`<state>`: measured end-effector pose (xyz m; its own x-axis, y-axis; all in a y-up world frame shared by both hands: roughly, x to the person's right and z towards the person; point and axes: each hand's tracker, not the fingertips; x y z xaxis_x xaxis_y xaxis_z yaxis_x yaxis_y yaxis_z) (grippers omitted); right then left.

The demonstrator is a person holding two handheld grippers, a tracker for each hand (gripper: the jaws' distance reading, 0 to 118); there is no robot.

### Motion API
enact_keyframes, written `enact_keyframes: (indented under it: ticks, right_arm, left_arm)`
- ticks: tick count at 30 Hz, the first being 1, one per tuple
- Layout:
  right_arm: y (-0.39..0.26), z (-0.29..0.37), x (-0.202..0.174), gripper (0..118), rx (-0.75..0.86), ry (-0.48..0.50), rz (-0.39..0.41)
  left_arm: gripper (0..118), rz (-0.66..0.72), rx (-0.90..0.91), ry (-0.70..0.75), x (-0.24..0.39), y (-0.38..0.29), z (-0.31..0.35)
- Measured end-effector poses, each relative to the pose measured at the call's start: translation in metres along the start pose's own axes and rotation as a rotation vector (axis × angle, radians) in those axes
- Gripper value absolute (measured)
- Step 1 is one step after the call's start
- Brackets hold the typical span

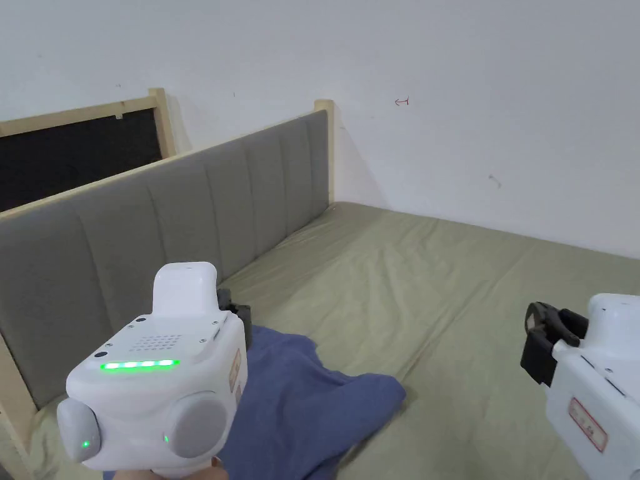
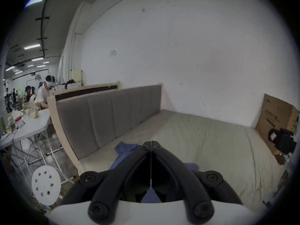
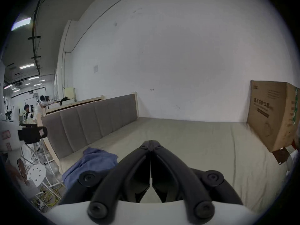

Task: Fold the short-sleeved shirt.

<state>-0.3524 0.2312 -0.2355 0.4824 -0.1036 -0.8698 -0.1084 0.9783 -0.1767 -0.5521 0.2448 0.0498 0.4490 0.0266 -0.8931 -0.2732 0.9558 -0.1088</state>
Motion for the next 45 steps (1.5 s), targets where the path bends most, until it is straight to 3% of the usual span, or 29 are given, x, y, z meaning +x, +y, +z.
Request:
enact_keyframes:
  ticks: [4,6,8,9,10,11,12,13,17,21,23,25,30,32,33,34,35,36,39,43,45]
  right_arm:
    - [-0.013,-0.001,0.025,0,-0.069,-0.04,-0.009]
    - [-0.024,-0.002,0.04,0,-0.118,-0.079,0.01]
    - [-0.034,-0.003,0.052,0,-0.161,-0.102,0.002]
    - [-0.039,-0.003,0.058,0,-0.183,-0.109,-0.008]
    - [-0.044,-0.003,0.063,0,-0.203,-0.119,-0.015]
    - [-0.049,-0.004,0.068,0,-0.227,-0.132,-0.02]
    - [-0.054,-0.005,0.072,0,-0.245,-0.143,-0.022]
    - [-0.058,-0.005,0.076,0,-0.262,-0.15,-0.021]
    - [-0.069,-0.007,0.085,0,-0.306,-0.166,-0.013]
    - [-0.076,-0.01,0.091,0,-0.337,-0.182,0.003]
    - [-0.078,-0.012,0.092,0,-0.352,-0.179,-0.003]
    - [-0.079,-0.013,0.091,0,-0.362,-0.167,-0.014]
    - [-0.08,-0.013,0.081,0,-0.362,-0.139,-0.006]
    - [-0.078,-0.013,0.079,0,-0.37,-0.116,0.0]
    - [-0.077,-0.012,0.077,0,-0.371,-0.104,0.008]
    - [-0.076,-0.009,0.075,0,-0.366,-0.098,0.019]
    - [-0.075,-0.007,0.074,0,-0.361,-0.095,0.028]
    - [-0.073,-0.004,0.074,0,-0.354,-0.092,0.037]
    - [-0.069,0.003,0.078,0,-0.335,-0.086,0.035]
    - [-0.061,0.016,0.086,0,-0.301,-0.086,0.022]
    - [-0.056,0.023,0.093,0,-0.277,-0.097,0.017]
  left_arm:
    - [0,-0.059,-0.434,-0.113,-0.024,-0.019,-0.071]
    - [0,-0.022,-0.686,-0.146,-0.033,-0.049,-0.117]
    - [7,0.063,-0.797,-0.23,-0.041,-0.076,-0.149]
    - [26,0.136,-0.836,-0.254,-0.046,-0.087,-0.165]
    - [84,0.178,-0.879,-0.242,-0.049,-0.096,-0.178]
    - [113,0.2,-0.921,-0.216,-0.049,-0.107,-0.193]
    - [117,0.194,-0.954,-0.199,-0.048,-0.118,-0.204]
    - [112,0.163,-0.916,-0.196,-0.045,-0.121,-0.212]
    - [112,0.02,-0.879,-0.125,-0.027,-0.14,-0.246]
    - [118,0.006,-0.99,-0.133,-0.012,-0.188,-0.281]
    - [118,-0.136,-0.879,-0.11,-0.003,-0.199,-0.269]
    - [118,-0.055,-0.824,-0.092,-0.004,-0.199,-0.265]
    - [118,-0.116,-0.827,-0.089,0.002,-0.192,-0.254]
    - [102,-0.151,-0.769,-0.158,-0.002,-0.183,-0.241]
    - [80,-0.179,-0.716,-0.151,-0.003,-0.177,-0.231]
    - [32,-0.196,-0.659,-0.124,-0.006,-0.17,-0.219]
    - [0,-0.204,-0.641,-0.096,-0.009,-0.167,-0.213]
    - [0,-0.243,-0.598,-0.047,-0.02,-0.161,-0.203]
    - [0,-0.085,-0.558,-0.216,-0.052,-0.137,-0.17]
    - [0,-0.14,-0.4,-0.166,-0.071,-0.084,-0.118]
    - [0,-0.07,-0.367,-0.184,-0.076,-0.057,-0.096]
